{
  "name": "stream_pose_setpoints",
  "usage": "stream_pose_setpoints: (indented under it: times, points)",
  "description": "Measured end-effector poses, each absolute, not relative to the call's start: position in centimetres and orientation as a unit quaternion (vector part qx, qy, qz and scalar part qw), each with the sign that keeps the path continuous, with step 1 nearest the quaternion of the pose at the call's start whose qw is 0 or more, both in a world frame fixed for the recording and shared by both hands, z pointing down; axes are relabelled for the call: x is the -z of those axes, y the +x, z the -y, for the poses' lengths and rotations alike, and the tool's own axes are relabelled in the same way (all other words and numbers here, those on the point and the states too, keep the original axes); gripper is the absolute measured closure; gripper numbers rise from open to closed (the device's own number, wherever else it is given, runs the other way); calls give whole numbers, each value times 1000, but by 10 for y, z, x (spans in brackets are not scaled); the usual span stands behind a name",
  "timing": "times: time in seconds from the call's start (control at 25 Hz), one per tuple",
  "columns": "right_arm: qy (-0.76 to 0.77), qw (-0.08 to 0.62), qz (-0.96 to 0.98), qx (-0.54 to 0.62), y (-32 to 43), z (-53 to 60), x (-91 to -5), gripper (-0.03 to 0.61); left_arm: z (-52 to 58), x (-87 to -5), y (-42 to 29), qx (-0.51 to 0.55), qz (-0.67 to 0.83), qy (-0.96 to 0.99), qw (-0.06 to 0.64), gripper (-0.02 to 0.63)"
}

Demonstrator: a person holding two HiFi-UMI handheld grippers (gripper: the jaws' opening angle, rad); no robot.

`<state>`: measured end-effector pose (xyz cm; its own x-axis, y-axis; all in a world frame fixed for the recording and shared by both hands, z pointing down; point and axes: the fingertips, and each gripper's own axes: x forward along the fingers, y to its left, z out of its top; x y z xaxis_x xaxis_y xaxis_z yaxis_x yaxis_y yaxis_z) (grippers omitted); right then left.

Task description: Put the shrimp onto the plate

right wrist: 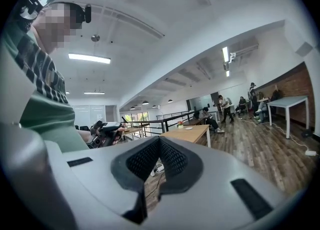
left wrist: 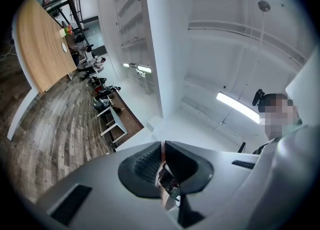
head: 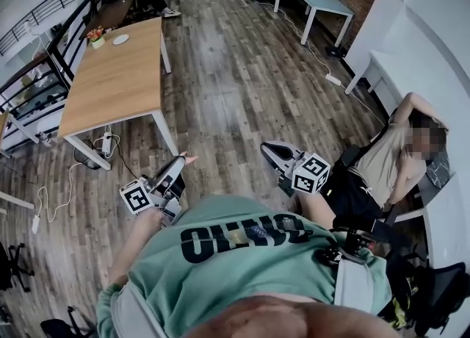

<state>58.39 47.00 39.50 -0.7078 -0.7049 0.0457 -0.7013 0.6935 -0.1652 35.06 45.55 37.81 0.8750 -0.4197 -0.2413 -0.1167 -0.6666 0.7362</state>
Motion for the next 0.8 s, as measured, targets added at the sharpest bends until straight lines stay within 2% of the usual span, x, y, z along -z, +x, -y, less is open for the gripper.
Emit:
stream_pose_setpoints:
  times: [0.52,0.8]
  points:
    - [-308,28,-941,137,578,-456,-435,571,-466,-390,365,169,211,874,403,584]
    - [-276,20,-949,152,539,-442,-448,571,-462,-398,334,185,231,862,411,584]
